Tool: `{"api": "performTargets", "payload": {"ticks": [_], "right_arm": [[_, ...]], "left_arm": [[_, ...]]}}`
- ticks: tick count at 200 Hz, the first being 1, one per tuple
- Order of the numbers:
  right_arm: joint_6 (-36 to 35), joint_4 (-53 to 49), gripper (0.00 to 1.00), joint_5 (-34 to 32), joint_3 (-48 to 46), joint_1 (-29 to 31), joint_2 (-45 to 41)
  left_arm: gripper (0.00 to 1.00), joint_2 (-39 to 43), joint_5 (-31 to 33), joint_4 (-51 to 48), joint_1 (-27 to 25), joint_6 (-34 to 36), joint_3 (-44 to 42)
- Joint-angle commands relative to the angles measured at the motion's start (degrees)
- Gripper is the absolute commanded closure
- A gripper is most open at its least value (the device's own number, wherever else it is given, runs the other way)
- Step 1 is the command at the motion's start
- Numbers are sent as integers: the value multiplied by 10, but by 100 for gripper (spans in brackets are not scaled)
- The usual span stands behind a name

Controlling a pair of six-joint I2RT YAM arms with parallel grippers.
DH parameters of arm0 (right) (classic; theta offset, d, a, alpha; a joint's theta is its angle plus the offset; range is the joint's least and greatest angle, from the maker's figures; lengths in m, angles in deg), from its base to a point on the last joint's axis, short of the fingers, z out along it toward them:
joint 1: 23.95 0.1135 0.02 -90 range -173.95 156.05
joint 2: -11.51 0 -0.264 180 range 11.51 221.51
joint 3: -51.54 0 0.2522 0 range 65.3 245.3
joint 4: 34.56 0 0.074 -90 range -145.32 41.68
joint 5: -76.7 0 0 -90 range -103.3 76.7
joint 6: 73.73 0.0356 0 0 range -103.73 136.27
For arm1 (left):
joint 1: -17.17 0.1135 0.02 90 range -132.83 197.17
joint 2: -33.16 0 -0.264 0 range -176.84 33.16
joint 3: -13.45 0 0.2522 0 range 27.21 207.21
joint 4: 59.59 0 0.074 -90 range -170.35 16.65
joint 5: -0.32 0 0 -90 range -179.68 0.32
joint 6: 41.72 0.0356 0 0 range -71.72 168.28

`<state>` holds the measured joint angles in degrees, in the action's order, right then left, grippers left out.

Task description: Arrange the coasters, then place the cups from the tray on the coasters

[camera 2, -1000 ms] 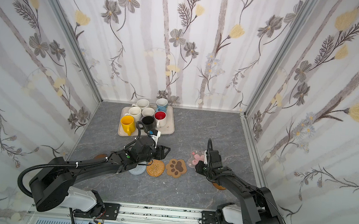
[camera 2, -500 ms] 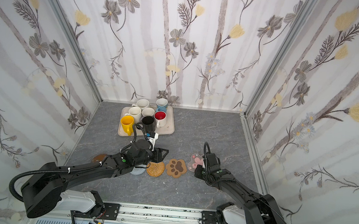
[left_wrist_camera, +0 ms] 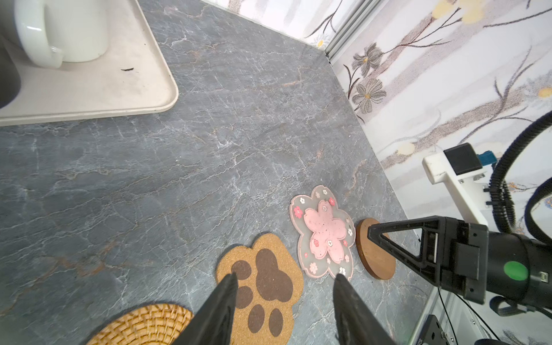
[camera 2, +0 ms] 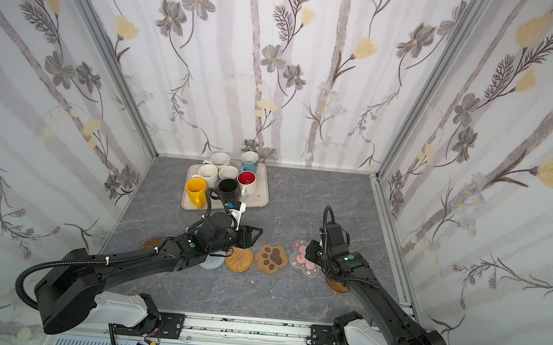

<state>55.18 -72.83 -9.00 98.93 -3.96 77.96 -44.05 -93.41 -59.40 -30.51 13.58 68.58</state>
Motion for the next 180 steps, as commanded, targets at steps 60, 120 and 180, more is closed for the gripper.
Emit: {"api": "performTargets", "payload": {"ticks": [60,120,180], "right_arm": [[81,-4,10,22,-93,-96,-122],[185,-19,0,34,-153,-101,-235],[225,-108,0,30,-156,-101,-287]], "left_arm": [[42,-44,-19,27,-14,10,11],[32,-55,-20,38,-15,16,5],[19,-56,-12,39,-13,28,0]]}}
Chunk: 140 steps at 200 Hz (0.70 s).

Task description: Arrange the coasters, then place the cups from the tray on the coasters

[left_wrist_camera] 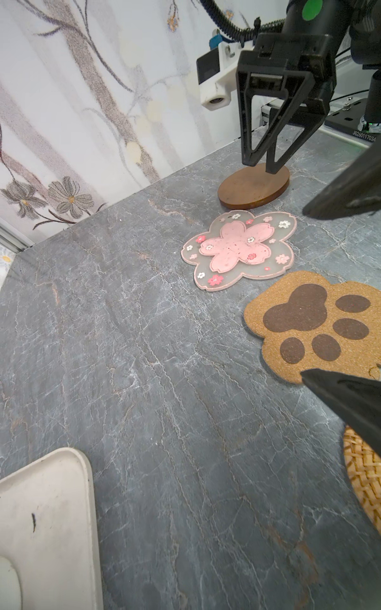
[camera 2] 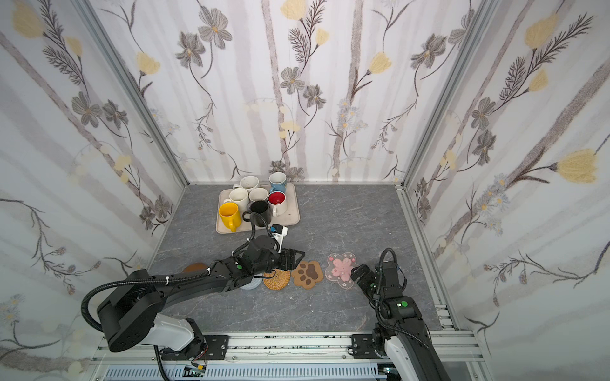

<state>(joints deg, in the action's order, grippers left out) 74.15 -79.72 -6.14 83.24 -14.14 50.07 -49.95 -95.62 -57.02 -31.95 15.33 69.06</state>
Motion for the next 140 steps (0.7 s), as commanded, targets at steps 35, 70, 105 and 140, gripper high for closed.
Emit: {"api": "performTargets", "payload": {"ticks": [35,70,105,140], "right_arm": [[54,-62,0,-7,1,1,6],[85,-64,0,-23,-1,13,50],[113,-43,0,-29,-16,15,56],[120,-40,0,-84,-22,13,53]], "left_arm": [[15,0,13,15,2,12,-8],[15,0,10,15,5,14,-9],[15,-2,5,15,10,14,-8],[15,-4,2,15,12,15,-8]]}}
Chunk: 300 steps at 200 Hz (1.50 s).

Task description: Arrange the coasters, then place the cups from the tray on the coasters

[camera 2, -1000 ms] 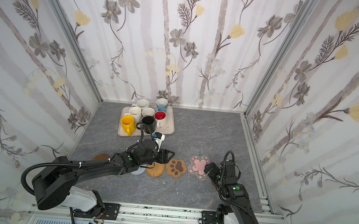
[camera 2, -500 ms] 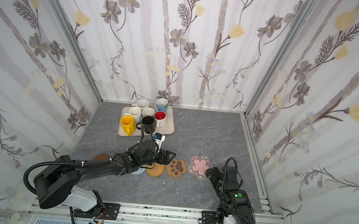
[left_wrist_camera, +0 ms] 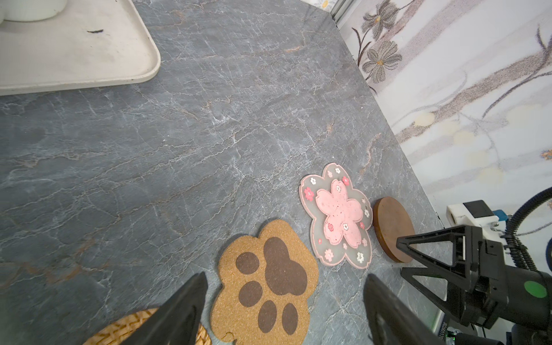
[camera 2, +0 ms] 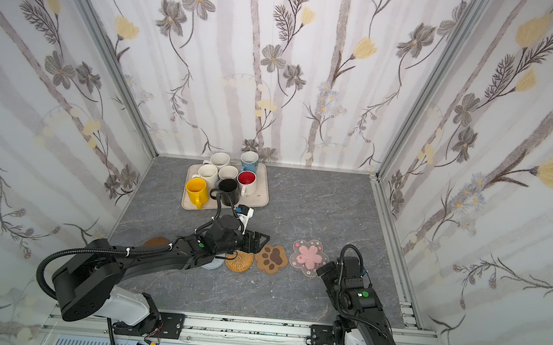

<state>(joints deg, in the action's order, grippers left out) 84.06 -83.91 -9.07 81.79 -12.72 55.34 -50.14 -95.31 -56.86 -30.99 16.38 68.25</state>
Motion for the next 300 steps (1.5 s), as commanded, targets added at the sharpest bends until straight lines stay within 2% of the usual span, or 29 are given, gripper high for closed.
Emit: {"api": "performTargets", "payload": {"ticks": [1,32,88,148,211,265,300], "right_arm": [[21,3,0,-56,-8,-2,0],[21,20,0,-78,-15,-15,-5],[-33,76,0,-73,-1,-69,55],[-79,151,0,-33,25,-139,131],[-106,237,0,34,38,-167,216],[-128,248,0,36,49,-192,226],[-151,240,0,45,72,-205,202]], "left_arm": [[15,-2,-1,13,3,4,0],[16,-8,-6,13,4,6,0],[16,-31,-11,13,10,12,7],[17,-51,-7,14,13,16,15],[17,-56,-12,13,27,18,25],[17,-64,-20,13,38,15,34],[17,-43,-21,8,49,11,31]]}}
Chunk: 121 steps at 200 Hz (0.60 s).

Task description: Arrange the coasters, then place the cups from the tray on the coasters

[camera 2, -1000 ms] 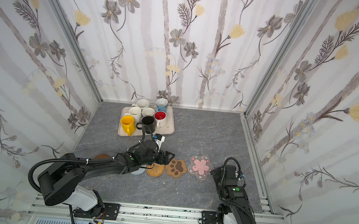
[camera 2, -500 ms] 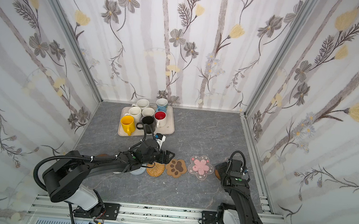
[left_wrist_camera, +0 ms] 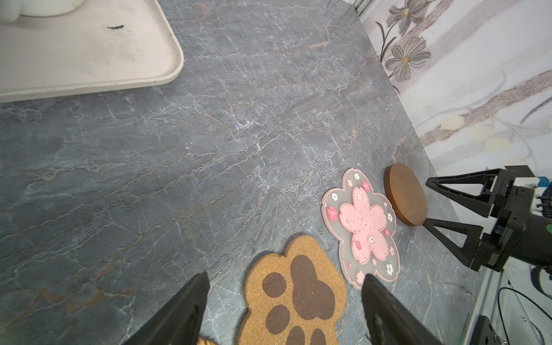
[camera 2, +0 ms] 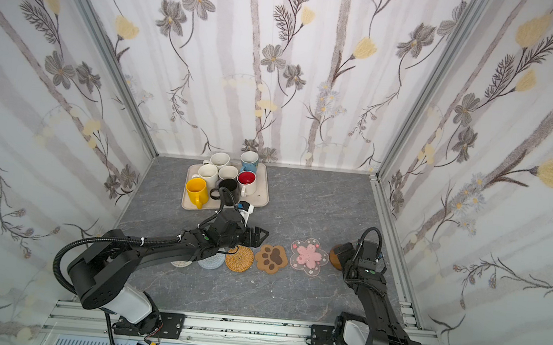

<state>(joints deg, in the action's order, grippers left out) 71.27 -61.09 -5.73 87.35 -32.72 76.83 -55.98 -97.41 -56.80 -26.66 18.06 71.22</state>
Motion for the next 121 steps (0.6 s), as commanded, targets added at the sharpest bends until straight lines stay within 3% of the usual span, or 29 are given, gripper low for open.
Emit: {"api": "performTargets", "payload": {"ticks": [1,71,121], "right_arm": [[-25,10,0,11,18,-5,-14],[-93,66,0,73,66,-3,-57],[-155,116,0,94,116,41,-47]], "left_arm": [[17,16,0,7,6,-6,1],[17,107,21,-58,61,-13,-8],[17,205,55,-137,98,-22,-12]]}}
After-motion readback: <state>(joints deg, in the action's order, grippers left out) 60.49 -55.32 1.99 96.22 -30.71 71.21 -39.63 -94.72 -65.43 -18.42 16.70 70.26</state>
